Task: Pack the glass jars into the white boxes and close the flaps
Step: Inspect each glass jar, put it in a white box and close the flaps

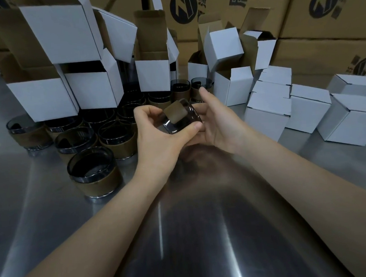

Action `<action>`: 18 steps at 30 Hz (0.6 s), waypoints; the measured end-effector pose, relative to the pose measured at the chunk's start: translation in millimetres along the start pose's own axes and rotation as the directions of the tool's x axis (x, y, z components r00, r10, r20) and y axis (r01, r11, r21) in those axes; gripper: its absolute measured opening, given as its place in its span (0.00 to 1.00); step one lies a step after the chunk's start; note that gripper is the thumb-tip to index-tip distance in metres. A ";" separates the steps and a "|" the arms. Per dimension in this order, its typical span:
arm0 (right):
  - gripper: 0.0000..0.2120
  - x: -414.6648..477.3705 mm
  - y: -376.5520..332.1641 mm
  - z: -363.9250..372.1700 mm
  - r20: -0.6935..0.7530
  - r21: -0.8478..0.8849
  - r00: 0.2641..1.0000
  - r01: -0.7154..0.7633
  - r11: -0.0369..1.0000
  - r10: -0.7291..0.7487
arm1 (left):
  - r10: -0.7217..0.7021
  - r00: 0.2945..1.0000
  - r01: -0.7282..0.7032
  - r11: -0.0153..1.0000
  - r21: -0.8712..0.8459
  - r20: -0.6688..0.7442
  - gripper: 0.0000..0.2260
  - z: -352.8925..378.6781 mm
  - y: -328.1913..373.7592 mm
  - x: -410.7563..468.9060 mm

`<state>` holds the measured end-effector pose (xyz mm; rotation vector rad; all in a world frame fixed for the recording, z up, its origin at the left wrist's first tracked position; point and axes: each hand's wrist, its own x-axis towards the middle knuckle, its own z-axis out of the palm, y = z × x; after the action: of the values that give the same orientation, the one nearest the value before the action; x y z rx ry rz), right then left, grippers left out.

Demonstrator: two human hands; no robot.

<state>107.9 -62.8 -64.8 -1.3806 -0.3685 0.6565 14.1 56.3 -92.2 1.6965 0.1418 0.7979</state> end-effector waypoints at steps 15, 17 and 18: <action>0.23 -4.0 -1.5 1.3 -0.111 0.029 0.938 0.333 0.942 -0.328 | 0.061 0.996 -0.075 0.971 0.225 0.066 0.31 -1.1 2.7 -2.3; 0.22 -4.7 -2.5 2.3 -0.114 0.052 0.930 0.356 0.933 -0.349 | 0.058 0.997 -0.068 0.975 0.210 0.056 0.32 -0.9 2.4 -2.3; 0.22 -5.2 -3.4 2.6 -0.115 0.063 0.927 0.365 0.929 -0.356 | 0.057 0.997 -0.066 0.977 0.201 0.053 0.32 -0.8 2.3 -2.2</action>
<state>103.0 -64.2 -60.3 -1.2187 -0.4941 0.2924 11.3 55.2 -91.0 1.9189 0.1426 0.8108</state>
